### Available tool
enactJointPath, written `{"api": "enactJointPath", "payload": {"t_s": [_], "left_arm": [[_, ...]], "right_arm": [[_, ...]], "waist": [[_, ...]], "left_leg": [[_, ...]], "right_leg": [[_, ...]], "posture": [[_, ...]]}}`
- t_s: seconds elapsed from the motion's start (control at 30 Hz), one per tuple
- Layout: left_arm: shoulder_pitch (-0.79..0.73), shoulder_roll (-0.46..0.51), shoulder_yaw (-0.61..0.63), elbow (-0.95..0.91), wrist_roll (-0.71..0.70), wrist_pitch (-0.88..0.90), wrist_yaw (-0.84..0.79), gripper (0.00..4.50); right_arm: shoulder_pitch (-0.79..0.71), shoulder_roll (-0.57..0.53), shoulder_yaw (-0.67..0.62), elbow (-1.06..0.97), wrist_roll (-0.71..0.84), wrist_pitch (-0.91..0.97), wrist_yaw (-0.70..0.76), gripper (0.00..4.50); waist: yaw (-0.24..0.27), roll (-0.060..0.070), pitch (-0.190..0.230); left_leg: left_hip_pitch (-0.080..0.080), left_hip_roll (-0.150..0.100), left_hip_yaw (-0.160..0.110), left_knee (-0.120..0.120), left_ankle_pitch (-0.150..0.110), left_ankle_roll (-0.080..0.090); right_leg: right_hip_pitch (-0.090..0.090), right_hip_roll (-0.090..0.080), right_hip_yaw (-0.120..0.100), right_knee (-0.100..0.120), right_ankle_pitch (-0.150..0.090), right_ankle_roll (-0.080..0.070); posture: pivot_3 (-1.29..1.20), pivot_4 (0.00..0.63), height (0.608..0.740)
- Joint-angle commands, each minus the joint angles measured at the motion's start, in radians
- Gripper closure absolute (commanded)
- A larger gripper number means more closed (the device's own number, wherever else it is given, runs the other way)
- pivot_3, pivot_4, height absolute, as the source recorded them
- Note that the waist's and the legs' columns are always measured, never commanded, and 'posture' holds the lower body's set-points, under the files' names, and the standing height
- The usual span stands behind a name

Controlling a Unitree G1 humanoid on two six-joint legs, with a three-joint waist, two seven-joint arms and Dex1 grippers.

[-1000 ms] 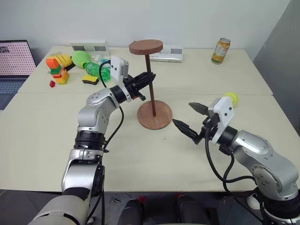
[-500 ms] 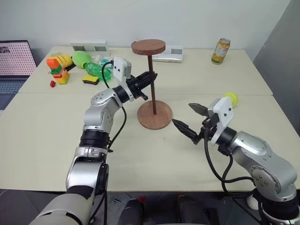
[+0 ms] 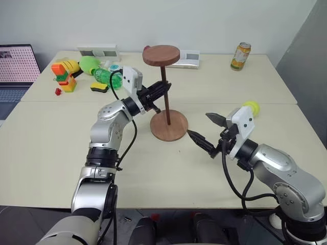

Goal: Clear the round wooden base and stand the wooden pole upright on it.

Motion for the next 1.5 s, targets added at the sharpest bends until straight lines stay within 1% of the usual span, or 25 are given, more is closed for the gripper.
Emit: {"api": "enactJointPath", "payload": {"t_s": [0.03, 0.23, 0.5, 0.67, 0.73, 0.77, 0.83, 0.97, 1.03, 1.07, 1.1, 1.13, 1.2, 1.27, 1.3, 1.4, 1.5], "left_arm": [[0.027, 0.002, -0.05, 0.059, 0.077, 0.019, 0.036, 4.17], [0.059, 0.011, -0.092, 0.05, 0.081, 0.052, -0.007, 4.17], [0.088, 0.033, -0.103, 0.068, 0.097, 0.052, -0.028, 4.17], [0.069, 0.036, -0.093, 0.102, 0.096, 0.043, -0.034, 4.17], [0.061, 0.035, -0.091, 0.105, 0.09, 0.041, -0.046, 3.53], [0.059, 0.034, -0.09, 0.107, 0.088, 0.042, -0.052, 3.46], [0.054, 0.033, -0.091, 0.104, 0.081, 0.05, -0.068, 2.97], [0.053, 0.041, -0.096, 0.087, 0.075, 0.078, -0.101, 2.13], [0.063, 0.058, -0.098, 0.067, 0.076, 0.099, -0.119, 1.76], [0.068, 0.07, -0.099, 0.06, 0.079, 0.107, -0.128, 1.44], [0.075, 0.085, -0.097, 0.049, 0.079, 0.118, -0.138, 1.3], [0.082, 0.104, -0.097, 0.037, 0.078, 0.134, -0.153, 1.05], [0.096, 0.156, -0.101, 0.017, 0.083, 0.158, -0.195, 0.71], [0.104, 0.218, -0.107, 0.008, 0.094, 0.179, -0.241, 0.22], [0.102, 0.264, -0.106, 0.001, 0.098, 0.189, -0.272, 0.01], [0.087, 0.435, -0.107, -0.024, 0.104, 0.228, -0.397, 0.01], [0.088, 0.542, -0.1, -0.002, 0.135, 0.205, -0.421, 0.01]], "right_arm": [[-0.016, 0.005, -0.019, -0.036, 0.012, -0.008, -0.007, 0.0], [-0.008, 0.007, -0.014, -0.022, -0.006, -0.024, -0.005, 0.0], [0.001, 0.001, -0.019, -0.02, -0.015, -0.034, 0.002, 0.0], [-0.011, 0.0, -0.018, -0.004, -0.027, -0.041, 0.0, 0.0], [-0.017, 0.001, -0.018, -0.003, -0.027, -0.039, 0.0, 0.0], [-0.018, 0.001, -0.019, -0.003, -0.027, -0.038, 0.0, 0.0], [-0.02, -0.001, -0.023, 0.0, -0.026, -0.037, 0.003, 0.0], [-0.03, -0.004, -0.025, 0.02, -0.029, -0.039, 0.016, 0.0], [-0.04, -0.01, -0.022, 0.033, -0.027, -0.038, 0.028, 0.0], [-0.045, -0.017, -0.02, 0.042, -0.029, -0.039, 0.04, 0.0], [-0.048, -0.027, -0.019, 0.051, -0.029, -0.04, 0.056, 0.0], [-0.051, -0.039, -0.022, 0.062, -0.022, -0.038, 0.076, 0.0], [-0.064, -0.084, -0.027, 0.093, -0.008, -0.033, 0.144, 0.0], [-0.085, -0.144, -0.023, 0.131, 0.004, -0.032, 0.227, 0.0], [-0.11, -0.18, -0.021, 0.171, 0.006, -0.036, 0.281, 0.0], [-0.191, -0.274, -0.028, 0.331, -0.008, -0.08, 0.425, 0.0], [-0.223, -0.316, -0.052, 0.441, -0.012, -0.108, 0.484, 0.0]], "waist": [[0.001, 0.0, 0.0], [0.001, 0.003, -0.003], [0.001, 0.007, -0.009], [0.001, 0.007, -0.01], [0.001, 0.007, -0.01], [0.001, 0.008, -0.01], [-0.003, 0.008, -0.007], [-0.002, 0.007, -0.006], [-0.001, 0.007, -0.006], [-0.001, 0.007, -0.006], [-0.001, 0.007, -0.006], [-0.001, 0.007, -0.006], [-0.004, 0.007, -0.006], [-0.007, 0.007, -0.006], [-0.007, 0.007, -0.005], [-0.01, 0.008, -0.001], [-0.012, 0.007, 0.001]], "left_leg": [[0.001, 0.0, 0.0, 0.0, -0.001, 0.001], [0.01, 0.0, 0.0, -0.001, -0.002, 0.003], [0.013, 0.0, 0.001, -0.001, -0.002, 0.004], [0.013, 0.0, 0.001, -0.001, -0.002, 0.004], [0.013, 0.0, 0.001, -0.001, -0.002, 0.004], [0.013, 0.0, 0.001, -0.001, -0.002, 0.004], [0.012, 0.0, 0.002, -0.001, -0.003, 0.004], [-0.001, 0.001, -0.001, 0.0, -0.002, 0.004], [-0.003, 0.0, -0.001, 0.0, -0.001, 0.002], [-0.003, 0.0, -0.001, 0.0, -0.001, 0.002], [-0.003, 0.0, -0.001, 0.0, -0.001, 0.002], [-0.003, 0.0, -0.001, 0.0, -0.001, 0.002], [-0.002, 0.0, 0.0, 0.0, -0.002, 0.004], [-0.001, 0.001, 0.0, 0.0, -0.002, 0.004], [-0.001, 0.001, 0.0, 0.0, -0.002, 0.004], [-0.001, 0.001, 0.0, 0.0, -0.002, 0.004], [-0.001, 0.001, 0.0, -0.001, -0.002, 0.004]], "right_leg": [[0.002, 0.0, 0.0, 0.0, 0.0, 0.0], [0.009, 0.0, 0.0, -0.001, 0.0, 0.0], [0.011, 0.0, 0.001, -0.001, 0.0, 0.0], [0.012, 0.0, 0.001, -0.001, 0.0, 0.0], [0.012, 0.0, 0.001, -0.001, 0.0, 0.0], [0.012, 0.0, 0.001, -0.001, 0.0, 0.0], [0.01, 0.001, 0.003, -0.001, 0.0, 0.0], [-0.001, 0.002, -0.001, 0.0, 0.0, 0.0], [-0.002, 0.001, -0.001, -0.001, 0.0, 0.0], [-0.002, 0.001, -0.001, -0.002, 0.0, 0.0], [-0.002, 0.001, -0.001, -0.002, 0.0, 0.0], [-0.002, 0.001, -0.001, -0.001, 0.0, 0.0], [-0.002, 0.001, 0.0, -0.001, 0.0, 0.0], [-0.002, 0.001, 0.0, -0.001, 0.0, 0.0], [-0.002, 0.001, 0.0, -0.001, 0.0, 0.0], [-0.002, 0.002, 0.0, 0.0, 0.0, 0.0], [-0.002, 0.002, -0.001, -0.001, 0.0, 0.0]], "posture": [[0.0, 0.15, 0.74], [0.0, 0.15, 0.74], [0.0, 0.15, 0.74], [0.0, 0.15, 0.74], [0.0, 0.15, 0.74], [0.0, 0.15, 0.74], [0.0, 0.15, 0.74], [0.0, 0.15, 0.74], [0.0, 0.15, 0.74], [0.0, 0.15, 0.74], [0.0, 0.15, 0.74], [0.0, 0.15, 0.74], [0.0, 0.15, 0.74], [0.0, 0.15, 0.74], [0.0, 0.15, 0.74], [0.0, 0.15, 0.74], [0.0, 0.15, 0.74]]}}
